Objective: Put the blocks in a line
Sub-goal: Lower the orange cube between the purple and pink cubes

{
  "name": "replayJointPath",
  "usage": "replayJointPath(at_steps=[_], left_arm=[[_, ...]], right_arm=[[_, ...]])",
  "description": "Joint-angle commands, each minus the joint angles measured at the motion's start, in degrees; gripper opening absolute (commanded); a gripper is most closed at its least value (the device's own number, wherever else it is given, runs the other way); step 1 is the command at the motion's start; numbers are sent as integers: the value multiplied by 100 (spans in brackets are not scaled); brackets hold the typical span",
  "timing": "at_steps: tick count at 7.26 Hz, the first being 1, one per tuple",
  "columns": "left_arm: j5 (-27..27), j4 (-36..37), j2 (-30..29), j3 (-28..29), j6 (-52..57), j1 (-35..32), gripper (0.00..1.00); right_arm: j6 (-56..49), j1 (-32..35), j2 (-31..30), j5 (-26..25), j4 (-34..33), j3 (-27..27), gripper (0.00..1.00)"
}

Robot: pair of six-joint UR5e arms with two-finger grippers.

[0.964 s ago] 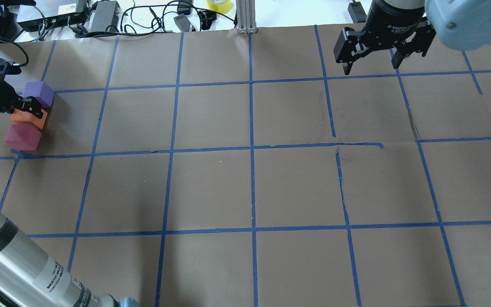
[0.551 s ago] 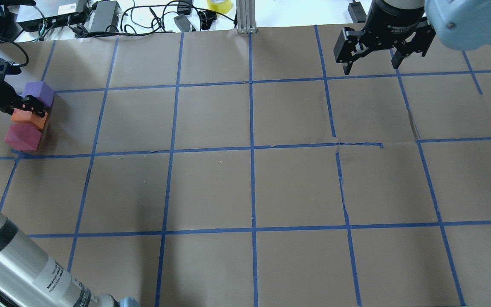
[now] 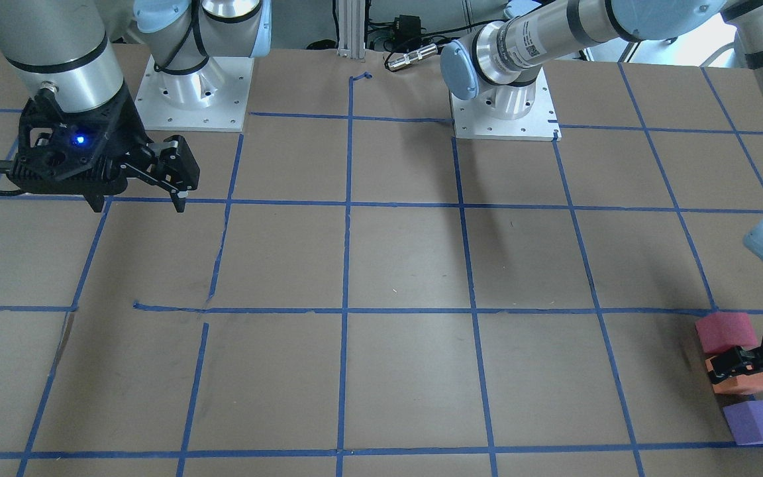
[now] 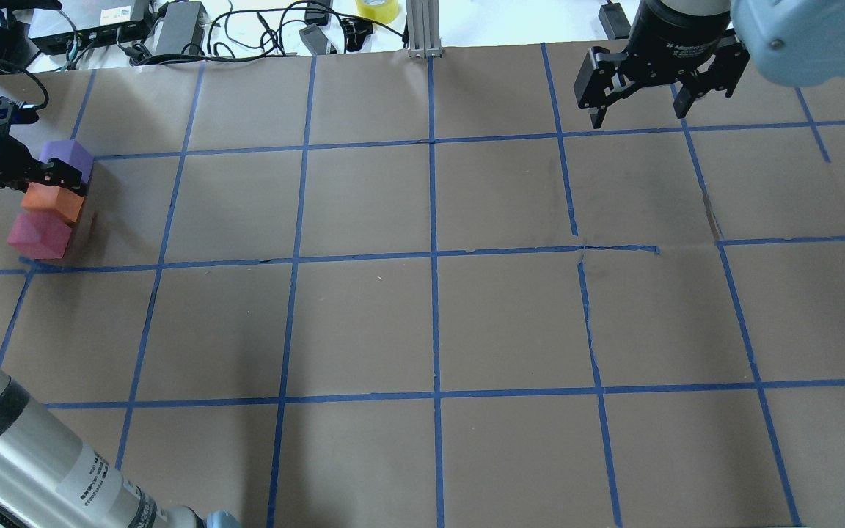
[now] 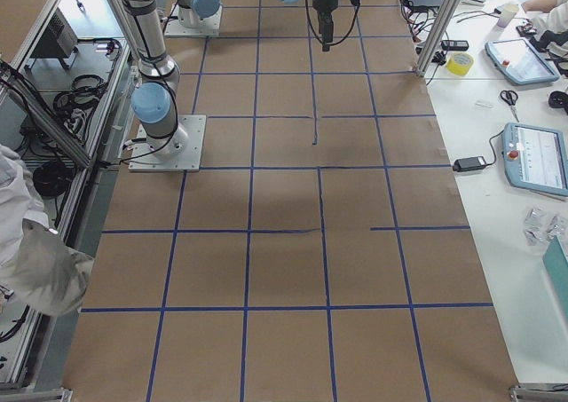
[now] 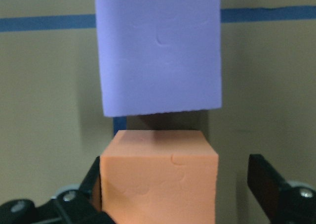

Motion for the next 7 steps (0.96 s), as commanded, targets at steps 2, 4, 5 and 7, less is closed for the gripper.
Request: replayJointPath(at_steps=[2,4,5,7], left_arm=[[-1,12,187,-87,147,9,100],[78,-41,363,-17,183,9,100],[227,-145,607,-25,183,-26,100],[219,-1353,1562,-8,166,-35,100]], right_arm=[[0,0,0,-13,11,0,100],[0,0,0,-13,11,9,100],[0,0,0,-39,2,9,100],[9,0,0,-30,2,0,100]])
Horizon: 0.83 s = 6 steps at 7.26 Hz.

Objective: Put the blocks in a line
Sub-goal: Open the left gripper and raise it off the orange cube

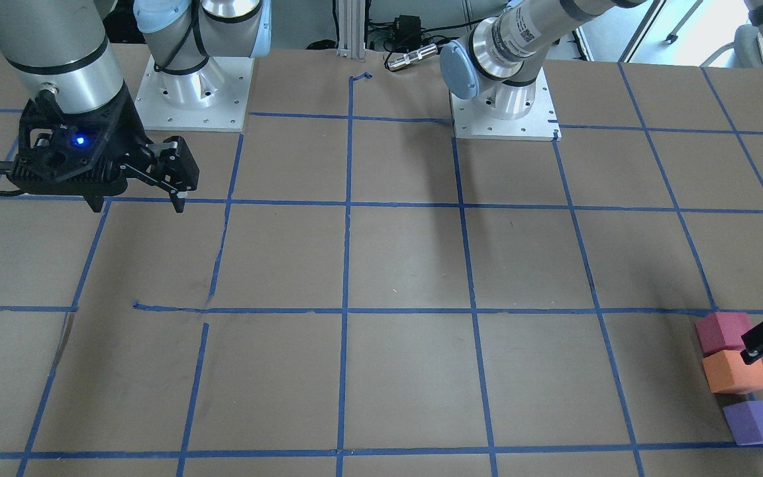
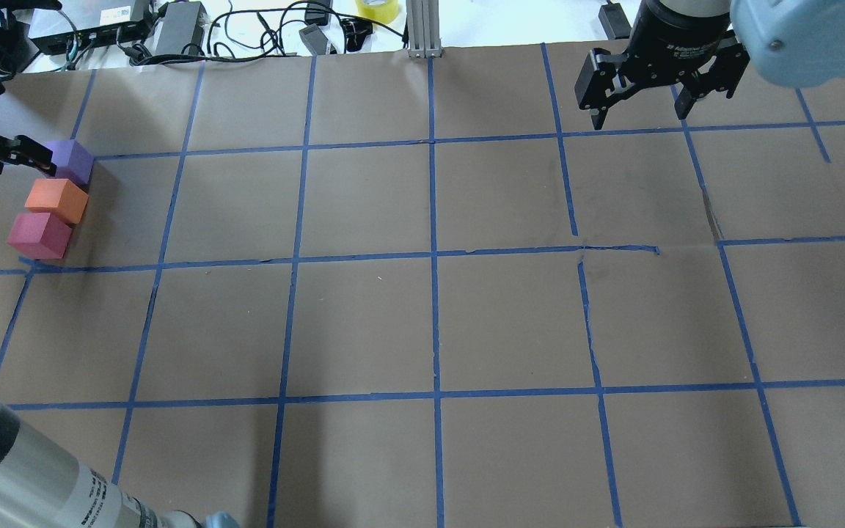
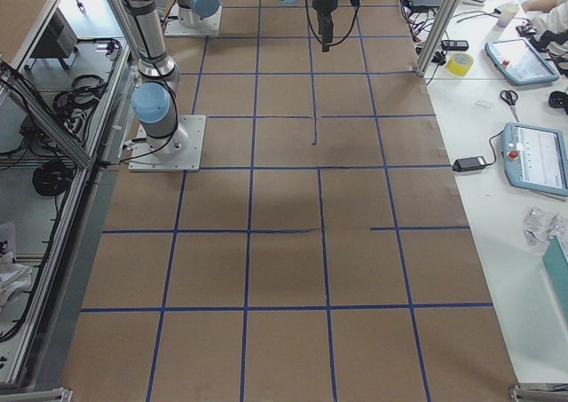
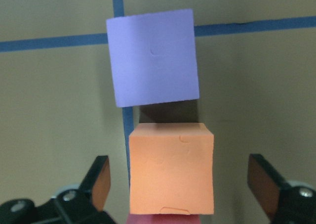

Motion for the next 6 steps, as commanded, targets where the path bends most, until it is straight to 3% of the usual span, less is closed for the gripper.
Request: replayJointPath(at_steps=[1,4,6], left_arm=[[-109,-1185,1165,-88,-8,20,100],[-40,-2532,2853,-115,-122,-6,100],[-57,-2544,3122,-272,-811,-111,100]], right_arm=[[7,0,0,8,-5,-6,100],[7,0,0,26,-5,-6,100],[7,0,9,8,-5,2,100]])
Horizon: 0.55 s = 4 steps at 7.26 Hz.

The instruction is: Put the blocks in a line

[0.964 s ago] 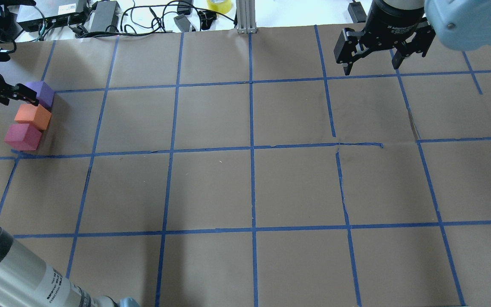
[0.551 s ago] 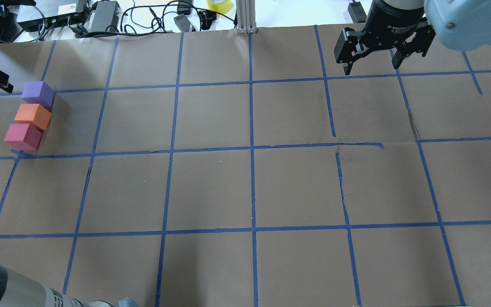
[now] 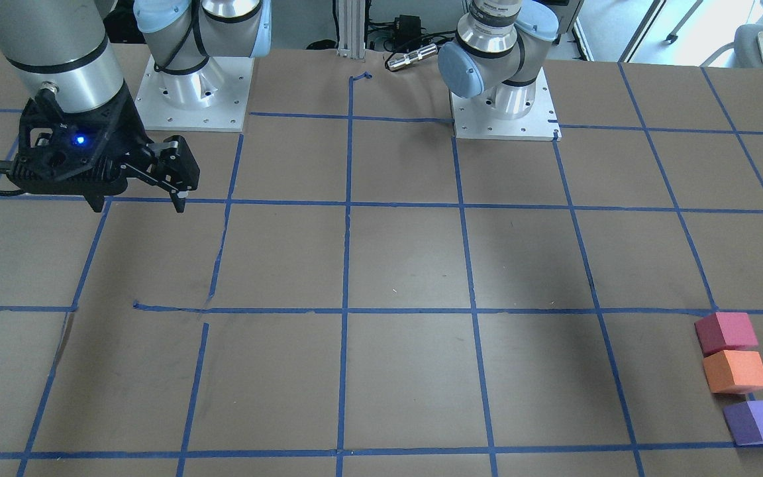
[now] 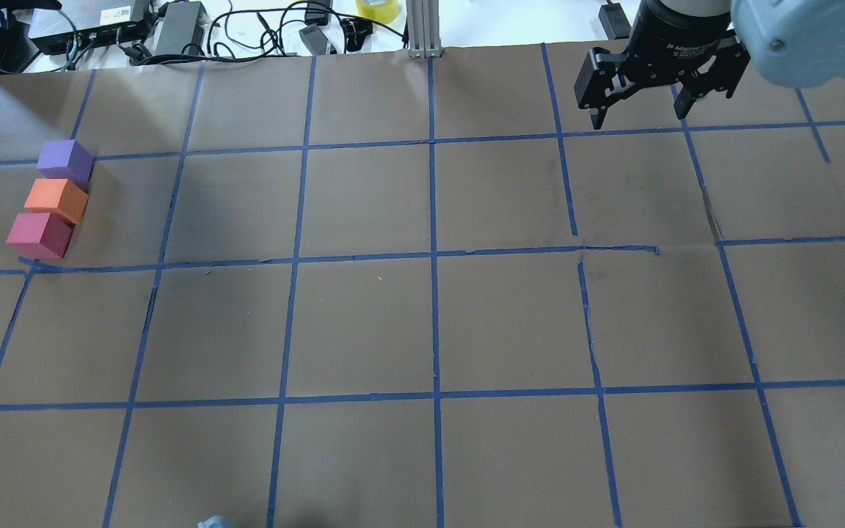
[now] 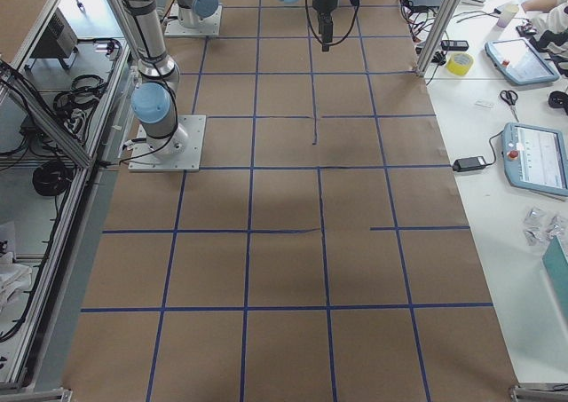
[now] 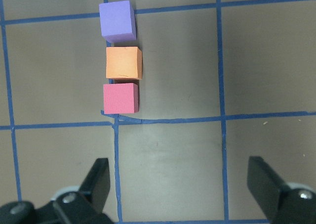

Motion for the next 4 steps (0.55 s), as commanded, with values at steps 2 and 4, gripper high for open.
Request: replayJointPath(at_steps=[2,4], left_arm=[[6,-128,319,-90,-1975,-1018,100],[574,-49,223,-98,-3624,-2483,100]], right_arm=[[0,0,6,-9,8,3,100],[0,0,-2,8,-1,55,100]])
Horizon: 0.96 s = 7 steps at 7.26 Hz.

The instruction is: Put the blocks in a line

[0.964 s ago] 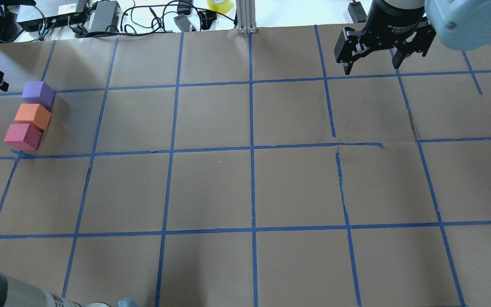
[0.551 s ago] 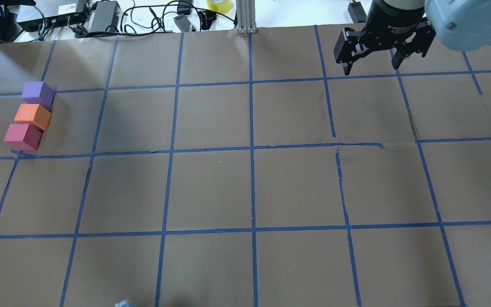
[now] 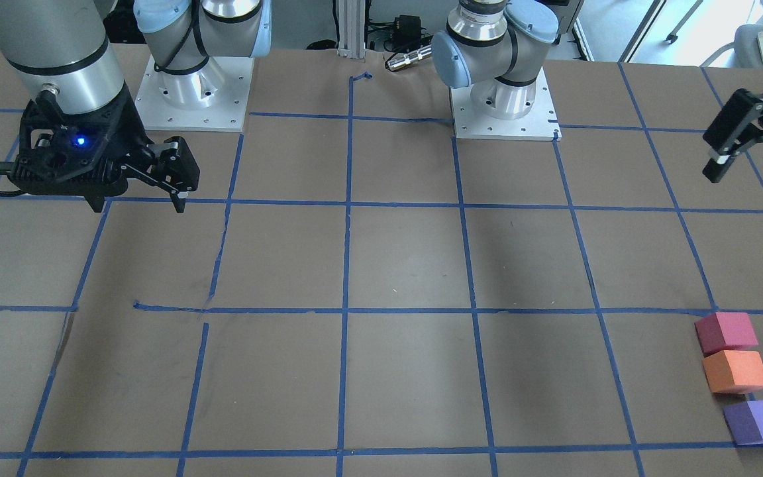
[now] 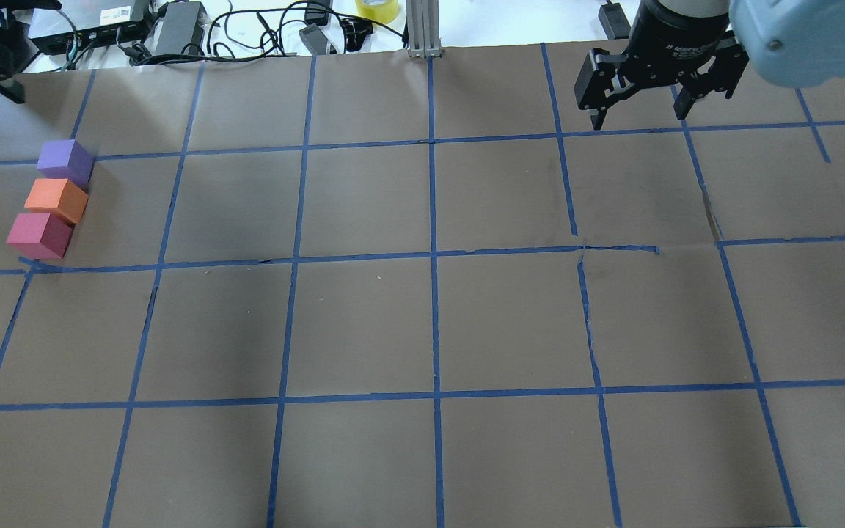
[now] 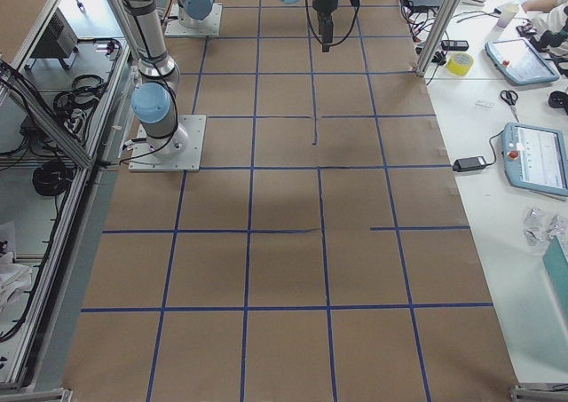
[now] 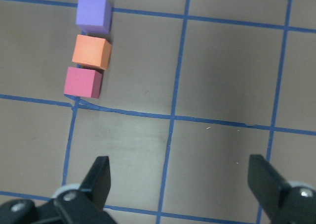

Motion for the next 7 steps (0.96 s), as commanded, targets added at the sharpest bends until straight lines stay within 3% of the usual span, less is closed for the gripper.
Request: replayJointPath(at_steps=[1,2,7], left_arm=[[728,-67,-98,-91,-1812,-1773,100],[749,19,-107,-301,-2046,-2347,100],[741,28,-54,-408,-2040,-2379,100]], right_arm=[[0,0,-42,14,-76,188,100],[0,0,-60,-12,-111,250,100],[0,-9,-60,-48,-103,251,100]])
